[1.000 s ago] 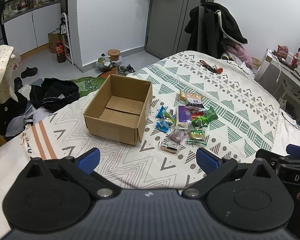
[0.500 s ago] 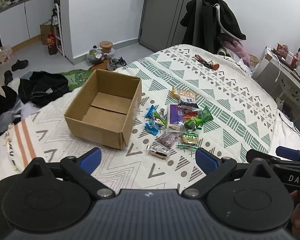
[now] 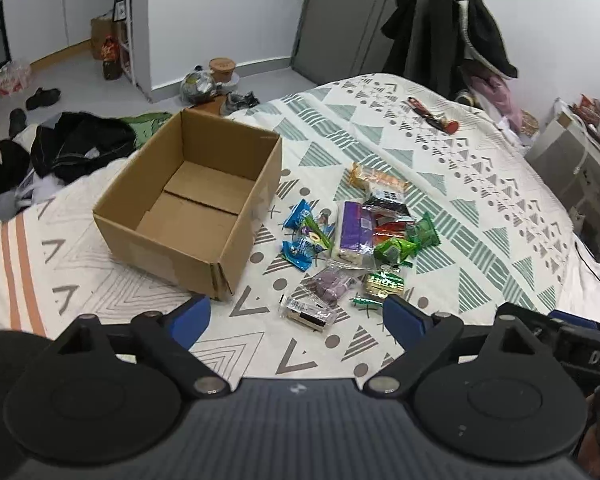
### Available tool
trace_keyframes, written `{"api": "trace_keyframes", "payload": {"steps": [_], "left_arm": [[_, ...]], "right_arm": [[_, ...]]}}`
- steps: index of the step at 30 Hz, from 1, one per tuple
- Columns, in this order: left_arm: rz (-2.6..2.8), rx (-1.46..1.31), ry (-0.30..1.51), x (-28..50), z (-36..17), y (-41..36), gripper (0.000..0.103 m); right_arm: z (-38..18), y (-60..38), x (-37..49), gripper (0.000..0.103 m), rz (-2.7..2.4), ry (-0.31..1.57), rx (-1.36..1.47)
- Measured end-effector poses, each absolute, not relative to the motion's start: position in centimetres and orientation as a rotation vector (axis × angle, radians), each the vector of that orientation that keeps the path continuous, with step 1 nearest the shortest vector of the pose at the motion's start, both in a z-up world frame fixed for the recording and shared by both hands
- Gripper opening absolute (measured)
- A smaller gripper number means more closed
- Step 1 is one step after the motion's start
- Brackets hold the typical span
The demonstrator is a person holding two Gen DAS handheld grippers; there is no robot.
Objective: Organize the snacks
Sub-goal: 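Grasp the small clear candy packet with the left gripper while the right grasps a round biscuit packet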
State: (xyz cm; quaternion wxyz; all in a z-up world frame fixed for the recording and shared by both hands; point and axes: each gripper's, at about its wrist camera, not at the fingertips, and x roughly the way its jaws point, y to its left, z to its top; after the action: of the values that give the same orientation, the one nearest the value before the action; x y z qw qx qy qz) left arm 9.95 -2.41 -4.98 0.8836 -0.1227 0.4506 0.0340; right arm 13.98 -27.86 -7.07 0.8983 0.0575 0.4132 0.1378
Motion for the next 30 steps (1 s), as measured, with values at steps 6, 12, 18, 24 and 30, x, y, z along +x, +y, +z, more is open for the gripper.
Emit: {"api": "trace_keyframes", "payload": {"steps": [6,12,18,24,30], "left_arm": [[0.089,-0.304,0.989,11.7,-7.5,-3.1,0.076],[0.124,-0.355,1.055,13.4,-10.1,-3.0,0.067],[0.146,-0.390,1.124,15.2,-12.5,-3.2,0.056],[0.155,-0.433,1.181,17.2,-15.2,-3.6,0.047],[0.176,-0.454,1.214,18.6,-17.0,-4.0,0.045]], "right_arm": [[-8.8,-28.4,15.8,0.095,0.279,0.886,0.150],[-10.6,-28.2,17.4,0.083,0.290,0.938,0.161],[-12.3,-27.8,18.9,0.074,0.309,0.980,0.172],[-14.2,-27.3,20.5,0.065,0.331,1.012,0.189],[-15.9,-26.6,22.1,0.059,0.342,1.053,0.203]]}}
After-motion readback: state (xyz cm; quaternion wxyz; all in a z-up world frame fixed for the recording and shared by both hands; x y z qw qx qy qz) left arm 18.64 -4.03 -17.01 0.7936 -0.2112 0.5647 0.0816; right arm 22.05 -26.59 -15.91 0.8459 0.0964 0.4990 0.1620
